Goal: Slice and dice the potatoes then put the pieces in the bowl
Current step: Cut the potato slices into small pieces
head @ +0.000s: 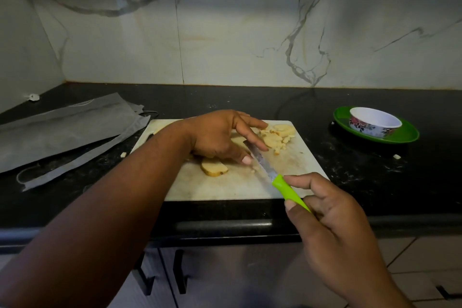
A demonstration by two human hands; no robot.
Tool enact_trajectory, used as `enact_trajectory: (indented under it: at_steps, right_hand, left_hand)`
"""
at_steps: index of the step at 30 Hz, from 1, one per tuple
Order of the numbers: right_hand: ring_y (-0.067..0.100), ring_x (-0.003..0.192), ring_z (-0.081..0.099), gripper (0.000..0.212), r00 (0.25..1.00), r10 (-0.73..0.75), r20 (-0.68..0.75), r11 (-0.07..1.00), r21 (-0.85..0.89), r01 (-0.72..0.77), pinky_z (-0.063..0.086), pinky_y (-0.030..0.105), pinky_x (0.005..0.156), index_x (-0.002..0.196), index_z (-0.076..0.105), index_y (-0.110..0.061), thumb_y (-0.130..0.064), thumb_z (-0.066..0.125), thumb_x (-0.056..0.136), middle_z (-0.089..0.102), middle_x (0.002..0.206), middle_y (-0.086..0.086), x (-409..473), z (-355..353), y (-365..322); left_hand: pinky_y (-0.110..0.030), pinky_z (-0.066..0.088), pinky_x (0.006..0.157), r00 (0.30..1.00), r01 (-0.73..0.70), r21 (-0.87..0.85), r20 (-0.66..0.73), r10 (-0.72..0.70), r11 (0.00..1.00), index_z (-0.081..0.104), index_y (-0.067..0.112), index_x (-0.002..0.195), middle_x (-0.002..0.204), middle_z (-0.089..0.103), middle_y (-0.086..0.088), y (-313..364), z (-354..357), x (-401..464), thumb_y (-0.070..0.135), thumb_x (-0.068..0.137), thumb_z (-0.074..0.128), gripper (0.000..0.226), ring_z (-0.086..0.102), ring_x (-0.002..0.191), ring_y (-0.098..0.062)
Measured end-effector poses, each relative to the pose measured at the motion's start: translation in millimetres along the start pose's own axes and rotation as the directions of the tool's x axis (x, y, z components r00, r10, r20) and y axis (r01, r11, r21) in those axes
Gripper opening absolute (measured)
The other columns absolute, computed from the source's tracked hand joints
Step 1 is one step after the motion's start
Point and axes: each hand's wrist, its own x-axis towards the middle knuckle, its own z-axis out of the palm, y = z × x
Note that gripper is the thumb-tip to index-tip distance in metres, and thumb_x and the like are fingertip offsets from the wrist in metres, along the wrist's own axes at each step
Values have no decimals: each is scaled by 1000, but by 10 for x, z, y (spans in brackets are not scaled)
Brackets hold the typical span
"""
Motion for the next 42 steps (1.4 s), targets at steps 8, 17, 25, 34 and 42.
enact_trajectory:
  at_steps: [8,17,25,34,42]
  right_hand:
    - [32,56,58,31,1000,3,0,1000,31,-3,48,40,56,106,63,-46,-18,62,95,64,60,14,141,52,-64]
    - [13,48,52,29,994,-109,28,908,-405,111,36,29,43,119,57,-43,-34,59,91,55,55,-7,185,142,-115]
    - [12,74,57,42,990,-103,92,758,-638,138,44,27,64,134,44,-41,-39,47,92,64,83,-9,488,365,-298]
    - [12,69,50,40,995,-99,-3,726,-684,70,43,23,60,132,46,-45,-41,46,92,57,79,-10,512,288,-218]
    - [15,73,61,39,987,-102,-120,694,-720,-16,52,30,64,128,53,-42,-39,50,89,67,82,-9,510,256,-123]
  left_hand:
    - [-22,31,110,993,-47,-88,-111,37,995,80,47,99,138,61,29,-19,-7,11,33,68,94,37,47,130,14]
    - [-35,50,111,898,78,-143,-420,-132,987,77,37,116,115,75,20,-149,-114,-1,32,83,86,34,66,112,4]
    - [-15,45,80,891,280,-27,-365,-270,960,73,37,126,94,69,20,-275,-94,37,24,103,65,28,61,84,3]
    - [-22,40,100,903,315,-26,-298,-309,949,70,38,130,139,66,12,-327,-60,69,20,106,58,33,59,126,-6]
    - [-24,39,100,917,311,10,-266,-297,950,68,39,133,144,62,11,-286,-63,57,23,107,57,33,53,114,-2]
